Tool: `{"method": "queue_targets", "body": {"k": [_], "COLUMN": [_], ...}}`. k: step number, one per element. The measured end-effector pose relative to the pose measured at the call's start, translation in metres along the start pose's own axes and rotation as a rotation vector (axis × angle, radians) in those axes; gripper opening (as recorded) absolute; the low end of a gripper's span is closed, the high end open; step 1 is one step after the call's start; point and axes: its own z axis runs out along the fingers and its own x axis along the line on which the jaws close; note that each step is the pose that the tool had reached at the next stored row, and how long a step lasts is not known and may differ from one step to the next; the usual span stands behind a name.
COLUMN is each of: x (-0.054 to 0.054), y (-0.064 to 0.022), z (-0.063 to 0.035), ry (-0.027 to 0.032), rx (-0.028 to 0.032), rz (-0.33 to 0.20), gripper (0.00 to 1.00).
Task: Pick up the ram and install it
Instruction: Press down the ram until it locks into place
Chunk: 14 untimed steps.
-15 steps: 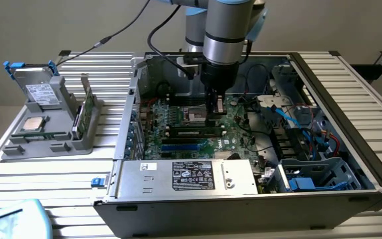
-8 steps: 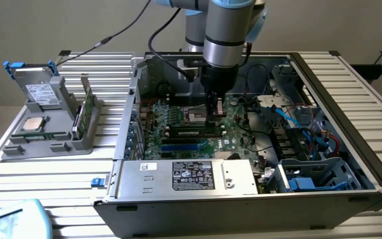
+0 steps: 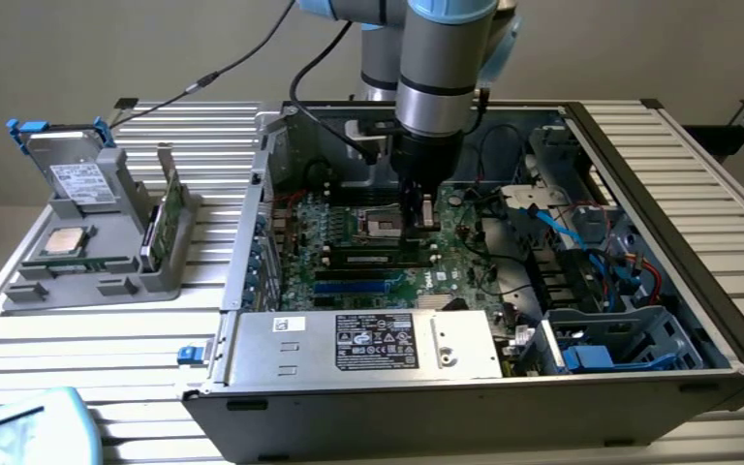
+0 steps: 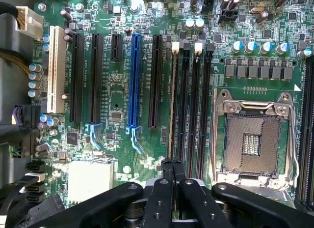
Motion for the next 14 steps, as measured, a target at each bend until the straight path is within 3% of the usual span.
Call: {"method": "queue_targets", "body": {"k": [2, 5, 7, 14], "x": [0.0, 0.001, 0.001, 0.001], "y": [0.0, 0.0008, 0.0025, 0.0243], "z": [-0.0013, -0.0139, -0.0153, -0.0145], "ry": [-0.0016, -0.0003, -0.0005, 0.0], "rx": [0.0006, -0.0004, -0.0003, 0.0023], "rz": [0.0, 0.0, 0.0, 0.0], "gripper": [0.1, 0.1, 0.1, 0.1]}}
